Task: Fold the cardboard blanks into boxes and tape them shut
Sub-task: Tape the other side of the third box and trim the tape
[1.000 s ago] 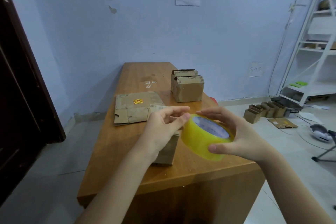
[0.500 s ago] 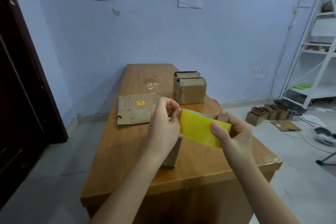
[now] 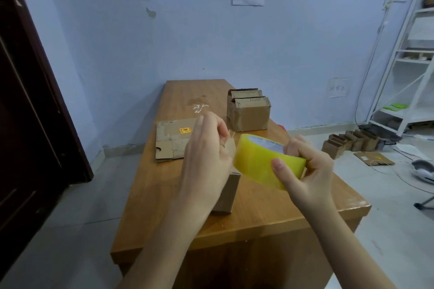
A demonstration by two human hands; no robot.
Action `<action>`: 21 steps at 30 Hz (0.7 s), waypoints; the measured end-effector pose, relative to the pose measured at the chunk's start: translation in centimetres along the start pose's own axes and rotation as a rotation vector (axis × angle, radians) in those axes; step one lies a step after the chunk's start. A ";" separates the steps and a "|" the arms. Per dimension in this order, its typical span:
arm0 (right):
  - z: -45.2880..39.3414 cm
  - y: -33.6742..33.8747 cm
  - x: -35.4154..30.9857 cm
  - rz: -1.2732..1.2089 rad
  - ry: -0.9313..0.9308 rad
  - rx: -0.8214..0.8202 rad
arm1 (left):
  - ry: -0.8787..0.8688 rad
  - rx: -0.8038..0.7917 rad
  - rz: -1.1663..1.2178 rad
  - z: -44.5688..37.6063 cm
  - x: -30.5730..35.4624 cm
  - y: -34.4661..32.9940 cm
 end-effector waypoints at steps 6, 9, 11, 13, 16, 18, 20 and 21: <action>-1.1 -0.1 -2.0 -0.016 0.125 -0.027 | 0.300 -0.023 0.293 -0.9 -2.1 0.1; -1.4 -0.4 -3.2 0.071 0.308 -0.083 | 0.359 -0.165 0.188 -0.9 -2.3 0.3; -1.4 -0.5 -3.5 0.069 0.333 -0.101 | 0.340 -0.211 0.053 -1.1 -2.1 0.4; -1.6 -0.5 -3.7 0.024 0.315 -0.124 | 0.395 -0.305 0.023 -1.2 -1.9 0.5; -1.9 -0.4 -3.9 0.002 0.309 -0.139 | 0.684 -0.455 0.373 -0.8 -1.5 0.8; -2.1 -0.3 -4.1 -0.019 0.293 -0.135 | 0.682 -0.464 0.432 -0.4 -1.4 1.0; -2.2 -0.2 -4.0 -0.024 0.254 -0.121 | 0.615 -0.402 0.455 -0.3 -1.6 1.1; -2.2 -0.1 -3.9 -0.026 0.229 -0.113 | 0.571 -0.384 0.458 -0.4 -1.5 1.2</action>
Point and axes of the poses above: each hand's wrist, its own z-axis away from the middle knuckle, its own y-axis out of the back of the hand, x = y × z, the point moved 2 cm from there along -z, towards the middle knuckle, and after that the axes turned 12 degrees about x, right-handed, at the moved point
